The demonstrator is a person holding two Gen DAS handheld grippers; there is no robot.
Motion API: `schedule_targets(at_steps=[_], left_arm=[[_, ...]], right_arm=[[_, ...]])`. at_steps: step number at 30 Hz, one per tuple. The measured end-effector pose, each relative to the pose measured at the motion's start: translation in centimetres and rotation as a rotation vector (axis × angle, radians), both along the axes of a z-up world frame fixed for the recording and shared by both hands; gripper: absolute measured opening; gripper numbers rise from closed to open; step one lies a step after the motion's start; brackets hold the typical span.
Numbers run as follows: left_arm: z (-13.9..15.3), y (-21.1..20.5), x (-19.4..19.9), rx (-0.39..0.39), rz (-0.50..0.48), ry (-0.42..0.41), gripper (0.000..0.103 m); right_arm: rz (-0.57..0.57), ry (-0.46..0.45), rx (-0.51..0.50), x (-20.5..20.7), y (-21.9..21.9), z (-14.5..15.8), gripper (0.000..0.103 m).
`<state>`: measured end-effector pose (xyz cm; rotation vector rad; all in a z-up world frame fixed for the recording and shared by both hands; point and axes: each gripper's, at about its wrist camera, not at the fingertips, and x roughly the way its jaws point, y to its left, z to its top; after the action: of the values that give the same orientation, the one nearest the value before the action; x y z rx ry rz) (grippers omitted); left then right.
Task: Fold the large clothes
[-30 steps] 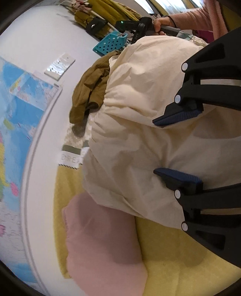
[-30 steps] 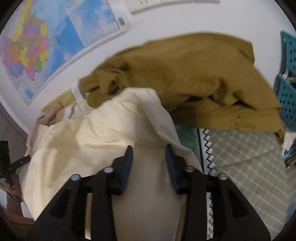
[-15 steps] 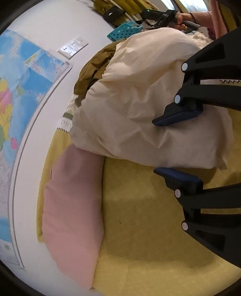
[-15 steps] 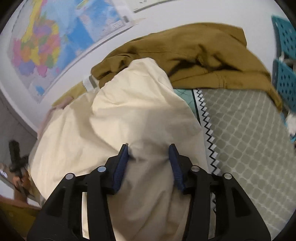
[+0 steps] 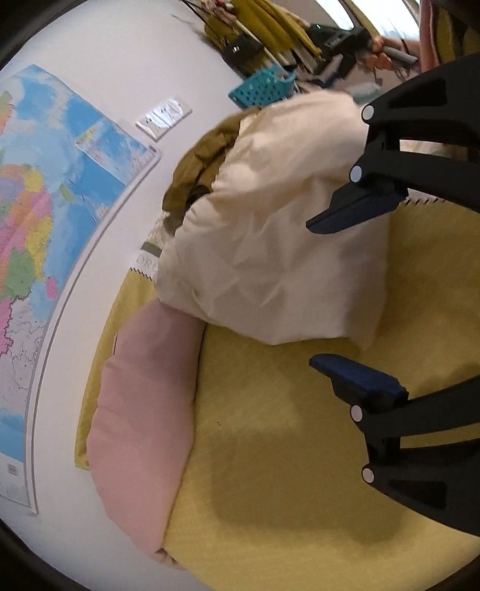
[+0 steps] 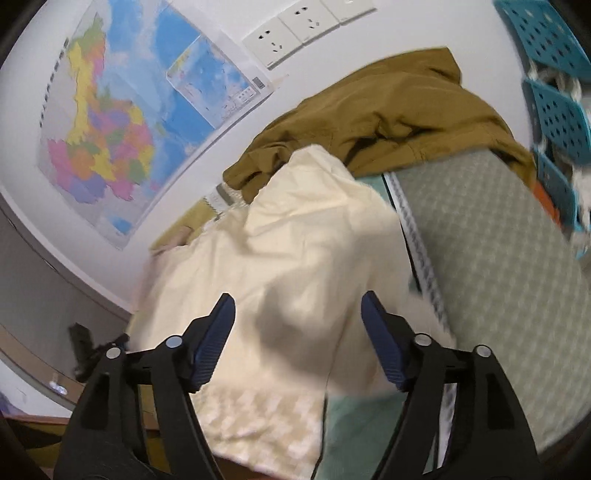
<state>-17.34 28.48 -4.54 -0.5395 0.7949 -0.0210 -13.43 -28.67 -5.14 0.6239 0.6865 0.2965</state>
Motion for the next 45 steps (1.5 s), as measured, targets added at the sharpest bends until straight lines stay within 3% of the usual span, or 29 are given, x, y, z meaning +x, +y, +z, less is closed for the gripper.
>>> schedule_targets(at_steps=[5, 12, 21, 29, 37, 41, 45], left_arm=[[-0.7, -0.7, -1.4, -0.034, -0.030, 0.016, 0.066], [-2.7, -2.4, -2.9, -0.148, -0.144, 0.013, 0.068], [-3.8, -5.3, 0.3, -0.232, -0.214, 0.002, 0.081], [-3.8, -5.7, 2.5, -0.303, -0.191, -0.060, 0.094], [-3.6, -5.5, 4.0, -0.311, -0.105, -0.053, 0.094], [-3.5, -6.1, 5.4, -0.287, -0.071, -0.054, 0.096], [-3.6, -5.6, 6.7, -0.328, -0.043, -0.057, 0.096]], right_arm=[[0.011, 0.045, 0.067, -2.5, 0.0, -1.7, 0.071], [0.055, 0.158, 0.156, -2.9, 1.6, -5.1, 0.071], [0.033, 0.132, 0.194, -2.2, 2.4, -5.0, 0.077], [-0.046, 0.129, 0.230, -1.1, 2.3, -4.8, 0.082], [-0.076, 0.187, 0.299, -1.8, 2.2, -5.0, 0.084], [-0.095, 0.183, 0.278, -0.3, 3.0, -4.8, 0.088], [-0.116, 0.184, 0.236, 1.9, 4.2, -4.4, 0.095]])
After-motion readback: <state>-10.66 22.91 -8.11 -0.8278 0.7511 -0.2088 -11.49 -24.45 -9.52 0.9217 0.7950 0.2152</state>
